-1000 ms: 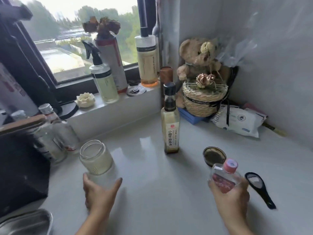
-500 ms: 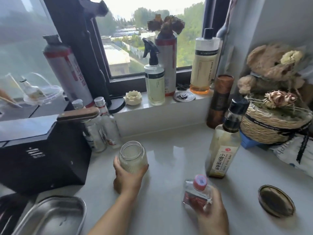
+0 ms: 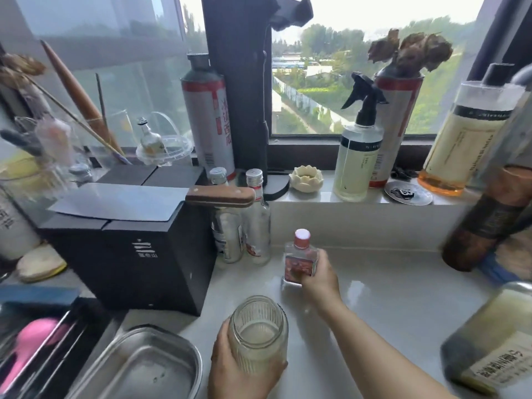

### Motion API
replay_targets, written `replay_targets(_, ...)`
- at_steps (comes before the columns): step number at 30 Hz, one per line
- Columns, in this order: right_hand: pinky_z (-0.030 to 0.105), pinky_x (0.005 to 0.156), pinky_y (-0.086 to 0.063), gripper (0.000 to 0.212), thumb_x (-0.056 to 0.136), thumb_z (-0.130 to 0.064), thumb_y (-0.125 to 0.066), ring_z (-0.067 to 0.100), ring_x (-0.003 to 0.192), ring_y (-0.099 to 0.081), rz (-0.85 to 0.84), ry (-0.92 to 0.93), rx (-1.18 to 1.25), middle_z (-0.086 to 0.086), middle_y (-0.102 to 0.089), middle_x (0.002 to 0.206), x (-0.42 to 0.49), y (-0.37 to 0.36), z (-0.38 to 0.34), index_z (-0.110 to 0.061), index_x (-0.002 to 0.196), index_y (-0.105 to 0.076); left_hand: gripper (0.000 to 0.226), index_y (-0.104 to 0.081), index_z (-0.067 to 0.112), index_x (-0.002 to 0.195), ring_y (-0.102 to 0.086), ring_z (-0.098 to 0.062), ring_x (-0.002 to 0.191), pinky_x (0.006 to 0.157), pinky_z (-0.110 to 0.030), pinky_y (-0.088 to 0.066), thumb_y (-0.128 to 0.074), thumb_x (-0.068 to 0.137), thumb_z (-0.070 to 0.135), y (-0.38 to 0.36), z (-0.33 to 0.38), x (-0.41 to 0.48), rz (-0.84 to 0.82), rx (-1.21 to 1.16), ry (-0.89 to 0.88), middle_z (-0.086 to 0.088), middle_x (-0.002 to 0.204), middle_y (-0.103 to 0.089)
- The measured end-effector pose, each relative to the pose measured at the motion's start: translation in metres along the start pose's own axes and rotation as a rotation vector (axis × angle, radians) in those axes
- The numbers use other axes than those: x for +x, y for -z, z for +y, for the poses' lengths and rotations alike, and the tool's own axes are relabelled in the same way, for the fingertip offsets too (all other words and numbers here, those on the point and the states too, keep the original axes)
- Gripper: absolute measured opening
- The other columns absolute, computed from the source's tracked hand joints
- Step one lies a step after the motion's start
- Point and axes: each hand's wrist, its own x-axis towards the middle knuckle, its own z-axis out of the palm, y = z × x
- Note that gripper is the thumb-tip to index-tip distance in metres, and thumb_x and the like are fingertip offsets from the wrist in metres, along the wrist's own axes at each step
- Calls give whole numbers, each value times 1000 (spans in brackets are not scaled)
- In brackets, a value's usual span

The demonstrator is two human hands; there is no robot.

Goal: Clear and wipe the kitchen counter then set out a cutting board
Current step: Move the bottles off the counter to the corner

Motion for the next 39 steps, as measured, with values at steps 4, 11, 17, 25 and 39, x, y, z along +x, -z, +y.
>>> replay_targets(4, 21, 60, -30, 36, 75, 1, -61, 19, 84, -53, -3, 23, -31, 7, -65, 103, 32, -21, -6, -14, 107, -53, 115, -13, 43, 127, -29, 3, 127, 94, -3, -23, -77, 34, 61, 9, -33, 16, -114, -40, 0, 25, 139, -20)
replay_targets(11, 38, 103, -38, 64, 74, -3, -69, 33, 121, -47, -14, -4, -146, 21, -48, 131, 49, -23, -9, -1, 130, -39, 83, -46, 61, 98, -45, 34, 86, 68, 15, -26, -76, 21, 53, -25, -8, 7, 397, 66, -309, 52, 101, -49)
replay_targets(17, 30, 91, -45, 71, 73, -20, -76, 22, 106, -51, -14, 47, -148, 9, -49, 117, -33, 16, -1, -13, 133, -39, 111, -40, 35, 128, -56, -14, 114, 91, -25, -45, -88, 28, 37, -14, 5, -4, 230, 44, -108, 8, 125, -59)
replay_targets(25, 40, 83, -39, 67, 50, -6, -88, 42, 100, -53, 869, -257, -174, 29, -54, 102, -154, 123, 67, 5, 106, -52, 138, -8, 19, 143, -16, -16, 139, 111, -33, -19, -79, 26, 37, -13, 5, -30, 123, -46, -207, -12, 147, -29)
replay_targets(39, 38, 72, -50, 47, 57, -21, -82, 34, 89, -60, 798, -199, -173, 16, -60, 93, -128, 155, 68, -3, 93, -58, 114, -25, 18, 138, -37, -33, 129, 110, -48, -31, -88, 45, -2, -16, 25, -32, 220, -72, -115, -22, 142, -34)
